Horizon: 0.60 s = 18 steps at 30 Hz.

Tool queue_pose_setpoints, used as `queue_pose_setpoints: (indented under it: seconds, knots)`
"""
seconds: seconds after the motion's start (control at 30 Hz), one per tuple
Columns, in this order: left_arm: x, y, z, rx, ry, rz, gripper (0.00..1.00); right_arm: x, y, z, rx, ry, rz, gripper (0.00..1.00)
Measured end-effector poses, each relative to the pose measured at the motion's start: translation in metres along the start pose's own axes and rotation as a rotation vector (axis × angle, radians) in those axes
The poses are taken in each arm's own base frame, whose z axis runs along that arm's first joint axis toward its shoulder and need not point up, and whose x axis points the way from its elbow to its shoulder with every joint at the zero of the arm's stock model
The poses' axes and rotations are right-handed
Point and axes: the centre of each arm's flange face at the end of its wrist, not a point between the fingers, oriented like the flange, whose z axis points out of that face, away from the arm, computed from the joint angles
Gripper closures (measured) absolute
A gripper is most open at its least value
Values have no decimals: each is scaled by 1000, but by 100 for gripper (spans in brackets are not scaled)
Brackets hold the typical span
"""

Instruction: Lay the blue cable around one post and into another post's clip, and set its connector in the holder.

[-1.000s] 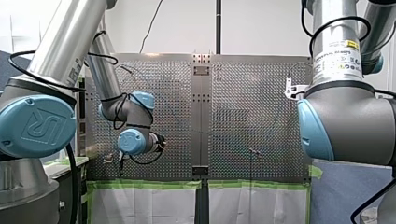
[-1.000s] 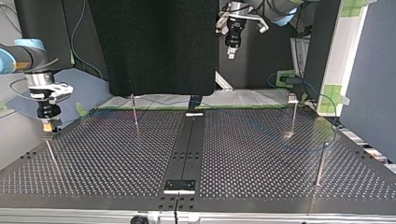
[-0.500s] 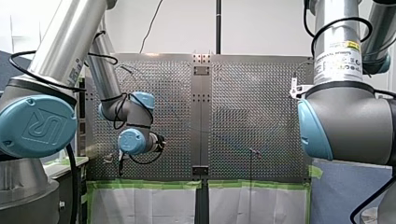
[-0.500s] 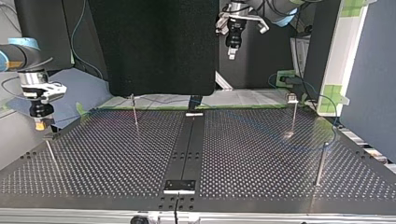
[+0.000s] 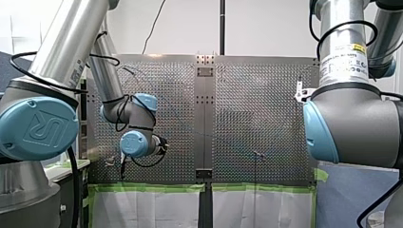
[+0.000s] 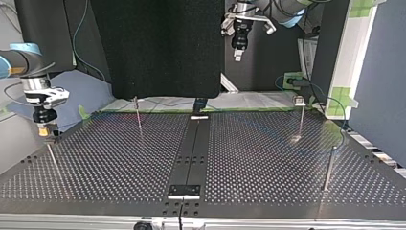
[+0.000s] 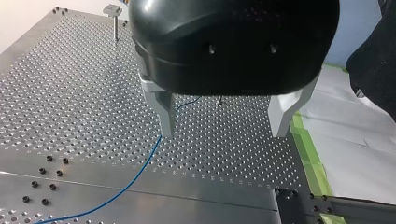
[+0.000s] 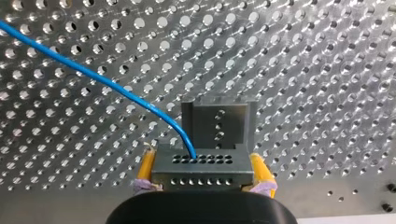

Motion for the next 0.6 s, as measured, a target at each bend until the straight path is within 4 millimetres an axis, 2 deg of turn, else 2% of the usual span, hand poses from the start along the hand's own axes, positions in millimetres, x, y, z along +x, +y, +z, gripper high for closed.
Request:
queue_pose_setpoints:
  seconds: [0.6]
  knots:
    - [0, 0, 0, 2, 0, -3, 0, 9, -2, 8, 34, 28, 17, 100]
